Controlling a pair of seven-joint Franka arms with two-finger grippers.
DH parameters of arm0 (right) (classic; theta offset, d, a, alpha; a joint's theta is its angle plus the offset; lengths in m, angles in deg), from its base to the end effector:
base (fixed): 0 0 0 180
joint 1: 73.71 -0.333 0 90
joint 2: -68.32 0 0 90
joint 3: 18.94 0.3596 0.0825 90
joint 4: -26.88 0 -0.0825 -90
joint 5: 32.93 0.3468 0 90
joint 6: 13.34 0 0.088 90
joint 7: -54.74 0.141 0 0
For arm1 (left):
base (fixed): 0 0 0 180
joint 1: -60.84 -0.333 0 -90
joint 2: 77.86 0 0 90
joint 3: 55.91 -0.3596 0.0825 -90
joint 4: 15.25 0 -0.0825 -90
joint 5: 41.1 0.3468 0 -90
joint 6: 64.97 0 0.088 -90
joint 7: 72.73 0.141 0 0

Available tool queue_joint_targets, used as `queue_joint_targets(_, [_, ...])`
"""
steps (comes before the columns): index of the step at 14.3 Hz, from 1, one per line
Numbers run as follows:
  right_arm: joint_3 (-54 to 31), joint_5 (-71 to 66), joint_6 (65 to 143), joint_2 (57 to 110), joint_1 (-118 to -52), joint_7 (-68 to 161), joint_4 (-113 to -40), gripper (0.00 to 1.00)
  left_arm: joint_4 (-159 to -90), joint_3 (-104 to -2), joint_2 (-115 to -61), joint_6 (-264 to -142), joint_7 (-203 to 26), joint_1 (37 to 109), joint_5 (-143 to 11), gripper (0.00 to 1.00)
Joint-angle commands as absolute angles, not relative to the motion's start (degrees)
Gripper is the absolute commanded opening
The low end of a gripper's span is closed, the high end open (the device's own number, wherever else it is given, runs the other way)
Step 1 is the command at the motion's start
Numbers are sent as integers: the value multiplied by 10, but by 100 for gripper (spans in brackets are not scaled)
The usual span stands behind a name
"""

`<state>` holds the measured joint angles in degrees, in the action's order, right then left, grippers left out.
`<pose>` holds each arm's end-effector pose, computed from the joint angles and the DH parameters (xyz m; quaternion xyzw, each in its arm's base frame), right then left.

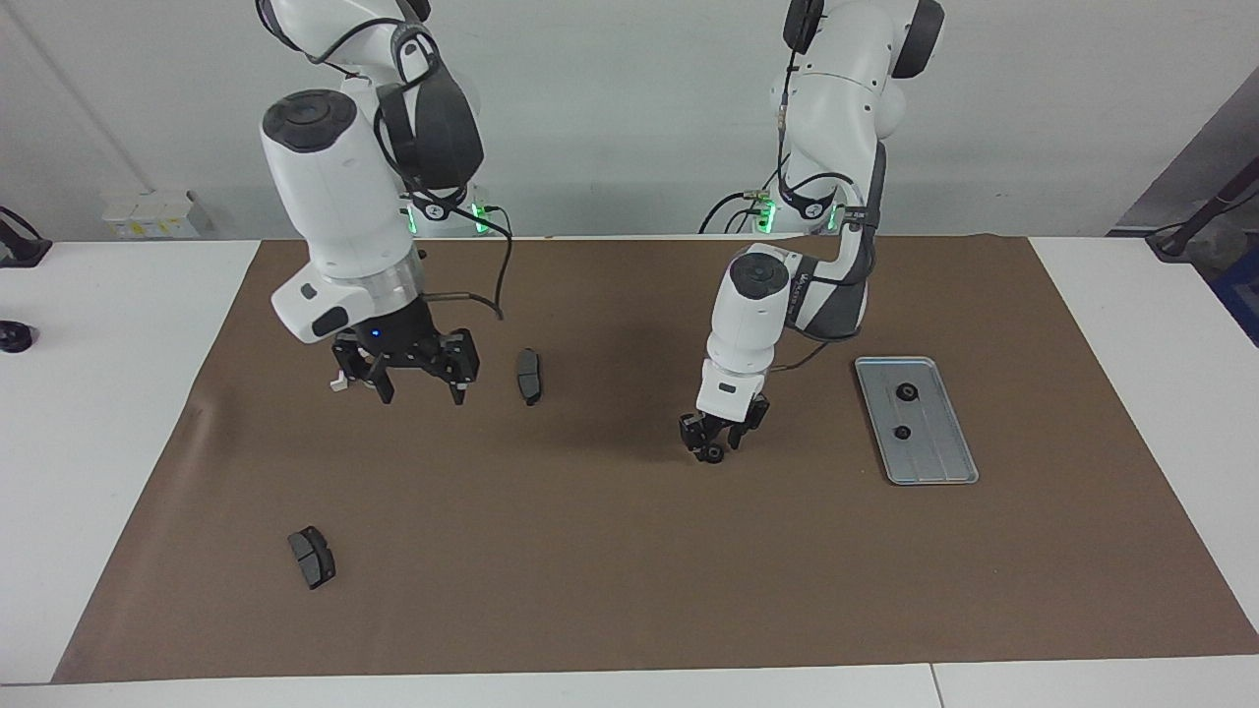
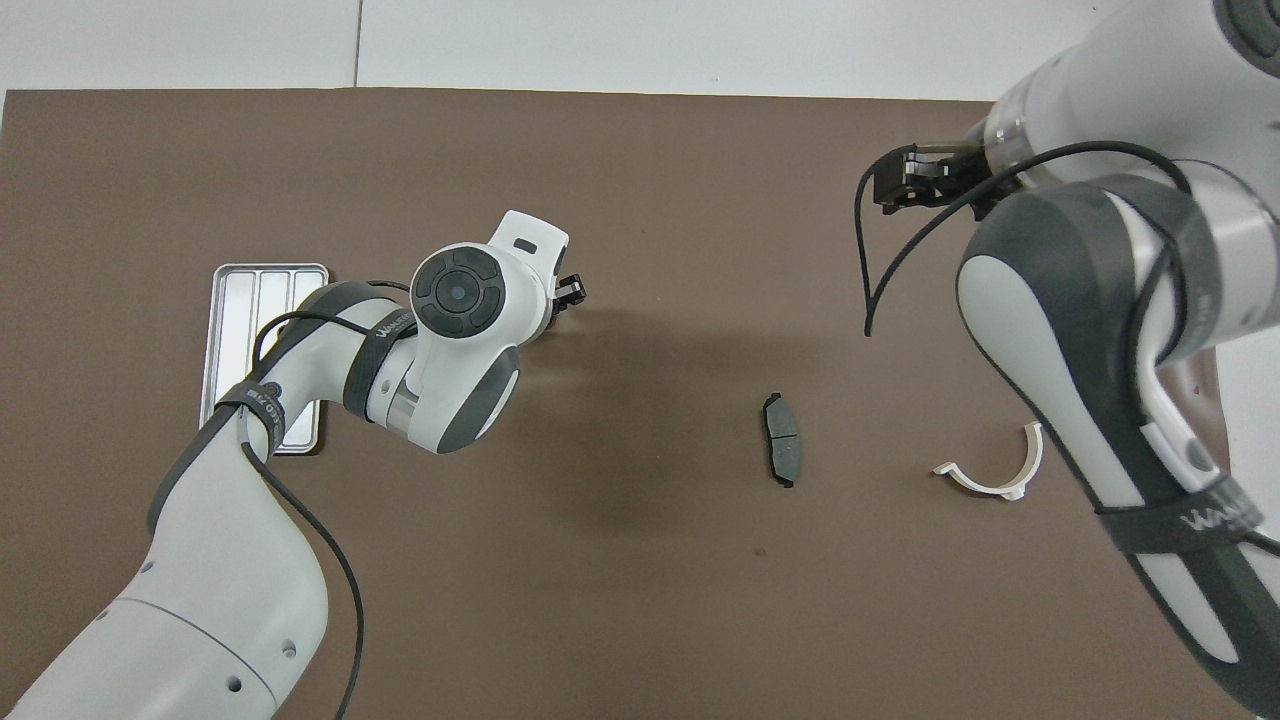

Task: Pick bearing gear from pile to tray
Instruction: 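Place the bearing in the tray while the right gripper returns to rest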

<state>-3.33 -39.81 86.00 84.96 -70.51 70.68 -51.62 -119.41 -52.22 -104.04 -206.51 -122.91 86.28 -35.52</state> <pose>0.6241 0.0957 0.5763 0.9984 -0.0306 0.0457 0.0104 0.5832 -0.3178 0.3370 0.9833 0.1519 0.0885 0.0473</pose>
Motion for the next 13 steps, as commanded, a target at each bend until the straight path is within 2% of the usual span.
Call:
queue_joint_targets(1, [-93,-353,794,773,-704,616,-567,90,-1195,-527,-1051,-2083,-1237,866,-335,57])
queue_joint_targets(5, [-183,-304,751,718,-709,536,-614,90,-1200,-527,-1054,-2084,-1238,867,-325,55])
queue_joint_targets(6, [-196,-304,743,711,-710,531,-625,90,-1198,-526,-1054,-2083,-1238,867,-325,43])
queue_joint_targets(7, [-207,-302,737,705,-710,529,-634,90,-1197,-526,-1054,-2081,-1237,866,-325,19])
queue_joint_targets(8, [-219,-292,738,698,-710,527,-648,90,-1195,-526,-1054,-2079,-1234,865,-325,0])
queue_joint_targets(11, [-257,-253,739,689,-710,527,-669,91,-1175,-526,-1052,-2055,-1227,859,-325,0])
queue_joint_targets(13, [-272,-253,738,682,-710,528,-670,100,-1166,-527,-1026,-2013,-1213,841,-326,0])
